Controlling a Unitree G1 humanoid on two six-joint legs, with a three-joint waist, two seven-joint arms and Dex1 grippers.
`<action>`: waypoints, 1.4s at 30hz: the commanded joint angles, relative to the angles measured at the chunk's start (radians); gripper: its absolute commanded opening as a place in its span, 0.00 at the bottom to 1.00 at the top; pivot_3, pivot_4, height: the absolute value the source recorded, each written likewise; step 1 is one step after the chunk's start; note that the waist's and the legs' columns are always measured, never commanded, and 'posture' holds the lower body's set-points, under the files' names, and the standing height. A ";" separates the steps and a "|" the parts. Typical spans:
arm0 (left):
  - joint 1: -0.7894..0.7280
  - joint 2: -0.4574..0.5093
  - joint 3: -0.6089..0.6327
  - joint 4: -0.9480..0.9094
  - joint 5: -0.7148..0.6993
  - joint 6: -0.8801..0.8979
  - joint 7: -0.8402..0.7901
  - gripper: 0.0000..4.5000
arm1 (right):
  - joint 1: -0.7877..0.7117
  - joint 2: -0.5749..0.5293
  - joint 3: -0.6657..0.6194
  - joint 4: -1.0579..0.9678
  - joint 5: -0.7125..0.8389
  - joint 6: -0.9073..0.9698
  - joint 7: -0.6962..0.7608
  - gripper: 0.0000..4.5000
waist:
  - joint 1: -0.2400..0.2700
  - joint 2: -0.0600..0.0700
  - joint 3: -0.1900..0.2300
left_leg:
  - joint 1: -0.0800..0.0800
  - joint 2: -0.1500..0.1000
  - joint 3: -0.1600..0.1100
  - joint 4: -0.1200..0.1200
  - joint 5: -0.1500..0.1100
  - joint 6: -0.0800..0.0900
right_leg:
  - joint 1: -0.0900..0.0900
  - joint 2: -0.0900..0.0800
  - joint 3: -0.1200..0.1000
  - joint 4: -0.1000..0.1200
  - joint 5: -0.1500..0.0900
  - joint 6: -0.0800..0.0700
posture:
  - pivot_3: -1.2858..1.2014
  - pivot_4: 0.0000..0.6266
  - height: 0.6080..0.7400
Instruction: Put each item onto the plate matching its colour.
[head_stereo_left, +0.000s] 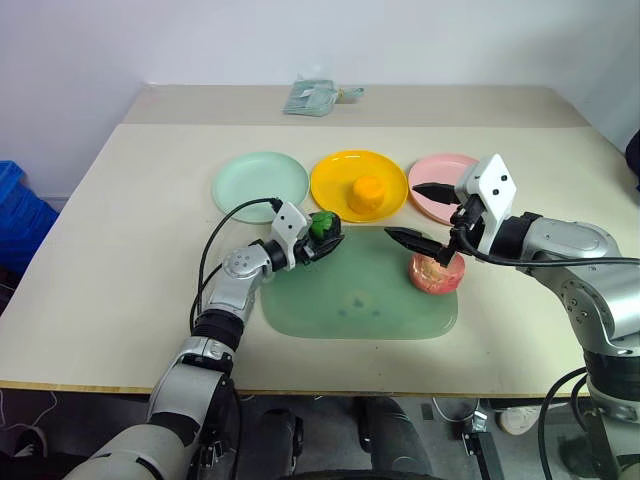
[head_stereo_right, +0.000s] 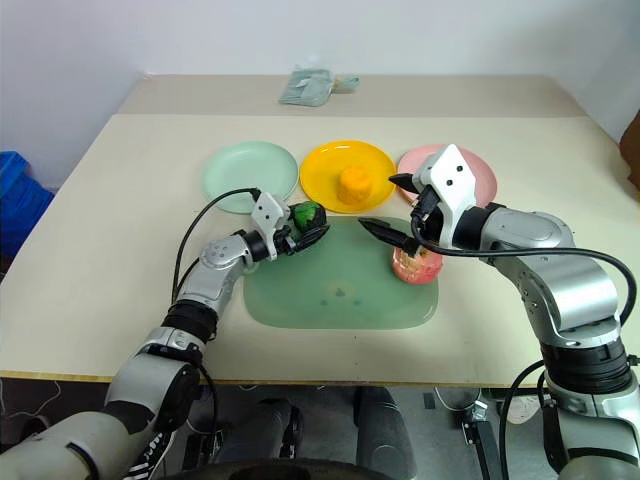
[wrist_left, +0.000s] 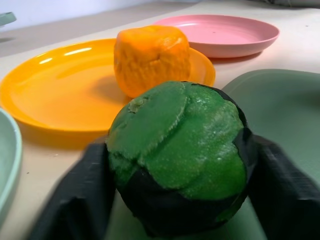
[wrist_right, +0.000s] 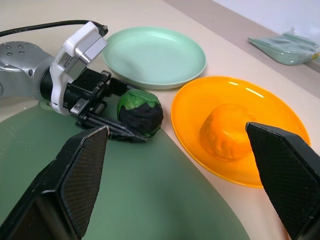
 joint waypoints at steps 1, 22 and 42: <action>0.001 0.001 -0.004 -0.026 -0.002 -0.004 0.008 0.44 | -0.011 -0.011 -0.016 -0.032 -0.001 -0.007 0.005 1.00 | 0.000 0.000 0.000 | 0.000 0.000 0.000 0.000 0.000 0.000 | 0.000 0.000 0.000 0.000 0.000 0.000 | 0.52 0.24 1.00; -0.191 0.028 0.247 0.135 -0.071 -0.018 0.450 0.66 | -0.010 0.016 0.024 -0.025 -0.011 -0.016 -0.005 1.00 | 0.000 0.000 0.000 | -0.001 0.000 0.000 0.000 0.000 0.000 | 0.000 0.000 0.000 0.000 0.000 0.000 | 0.52 0.24 1.00; 0.090 0.283 0.095 -0.490 -0.527 0.472 -0.577 0.99 | 0.072 -0.155 0.019 0.056 -0.035 0.105 0.095 1.00 | -0.021 0.000 0.000 | 0.000 0.000 0.000 -0.001 0.000 0.001 | -0.001 0.000 0.000 0.000 0.000 0.000 | 0.52 0.24 1.00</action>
